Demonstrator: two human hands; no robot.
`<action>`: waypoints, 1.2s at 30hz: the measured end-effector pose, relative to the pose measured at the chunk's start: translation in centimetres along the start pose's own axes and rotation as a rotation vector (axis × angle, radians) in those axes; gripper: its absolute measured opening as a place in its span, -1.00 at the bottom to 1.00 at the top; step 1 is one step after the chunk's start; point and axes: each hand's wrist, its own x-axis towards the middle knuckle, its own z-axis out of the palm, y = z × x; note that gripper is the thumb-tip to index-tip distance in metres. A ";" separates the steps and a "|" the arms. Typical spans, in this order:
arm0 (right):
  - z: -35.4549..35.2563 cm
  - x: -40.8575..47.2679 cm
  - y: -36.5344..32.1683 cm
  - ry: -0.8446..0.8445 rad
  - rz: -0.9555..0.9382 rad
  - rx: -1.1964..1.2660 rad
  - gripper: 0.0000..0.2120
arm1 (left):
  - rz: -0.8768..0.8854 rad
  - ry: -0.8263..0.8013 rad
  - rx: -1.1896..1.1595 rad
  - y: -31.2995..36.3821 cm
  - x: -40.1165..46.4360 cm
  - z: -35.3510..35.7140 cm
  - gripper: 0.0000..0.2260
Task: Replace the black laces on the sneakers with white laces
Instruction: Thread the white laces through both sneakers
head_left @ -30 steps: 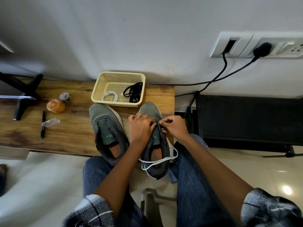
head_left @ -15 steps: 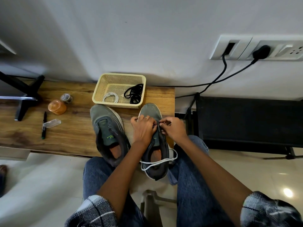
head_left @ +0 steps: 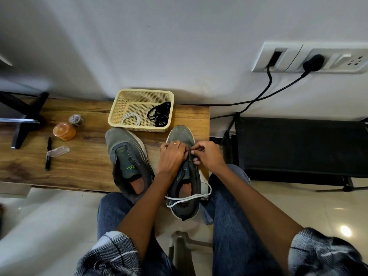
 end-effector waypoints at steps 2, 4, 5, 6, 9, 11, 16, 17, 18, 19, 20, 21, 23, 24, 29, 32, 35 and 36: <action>0.0 0.0 -0.1 -0.001 -0.012 -0.024 -0.93 | 0.002 0.020 -0.018 -0.1 -0.1 0.2 -0.84; -0.1 0.0 -0.2 -0.002 -0.029 -0.044 -0.93 | 0.007 0.034 -0.039 -0.2 -0.2 0.3 -0.81; -0.1 0.0 -0.2 0.000 -0.037 -0.053 -0.93 | 0.001 0.037 -0.052 -0.3 -0.3 0.3 -0.84; -0.1 0.0 -0.2 0.004 -0.044 -0.061 -0.93 | -0.007 0.046 -0.061 -0.3 -0.4 0.3 -0.89; -0.1 0.1 -0.3 0.015 -0.059 -0.081 -0.94 | -0.052 0.072 -0.002 -0.2 -0.6 0.4 -0.94; -0.1 0.1 -0.3 0.015 -0.064 -0.088 -0.93 | -0.081 0.091 0.049 -0.2 -0.6 0.5 -0.91; -0.1 0.1 -0.2 0.015 -0.087 -0.115 -0.93 | -0.161 0.058 0.028 -0.5 -0.7 0.0 -0.89; 0.0 0.1 -0.2 0.013 -0.091 -0.114 -0.91 | -0.188 0.019 0.013 -0.4 -0.7 -0.1 -0.88; 0.0 0.1 -0.3 0.013 -0.092 -0.113 -0.90 | -0.195 -0.008 0.005 -0.2 -0.6 -0.3 -0.87; 0.0 0.1 -0.3 0.013 -0.088 -0.110 -0.89 | -0.182 -0.020 0.003 -0.2 -0.6 -0.3 -0.86; -0.1 0.0 -0.4 0.012 -0.084 -0.107 -0.88 | -0.160 -0.020 0.005 -0.2 -0.5 -0.3 -0.86; -0.1 0.0 -0.4 0.011 -0.083 -0.108 -0.88 | -0.138 -0.014 0.013 -0.2 -0.5 -0.2 -0.85; -0.2 0.0 -0.6 0.006 -0.094 -0.121 -0.89 | -0.098 -0.009 0.025 -0.4 -0.3 0.0 -0.85; -0.2 0.0 -0.6 0.001 -0.100 -0.131 -0.90 | -0.077 0.003 0.031 -0.4 -0.2 0.2 -0.85; -0.2 0.4 -0.8 -0.035 -0.091 -0.175 -0.93 | -0.003 0.043 0.022 -1.0 0.1 1.4 -0.81; -0.5 0.6 -1.0 -0.083 -0.076 -0.182 -0.95 | 0.023 0.023 -0.024 -1.2 0.1 1.7 -0.78; -0.6 0.8 -1.1 -0.109 -0.069 -0.185 -0.96 | 0.029 0.057 -0.027 -1.1 0.2 1.9 -0.70; -0.6 0.8 -1.1 -0.107 -0.066 -0.187 -0.96 | 0.024 0.063 -0.026 -1.1 0.2 2.0 -0.69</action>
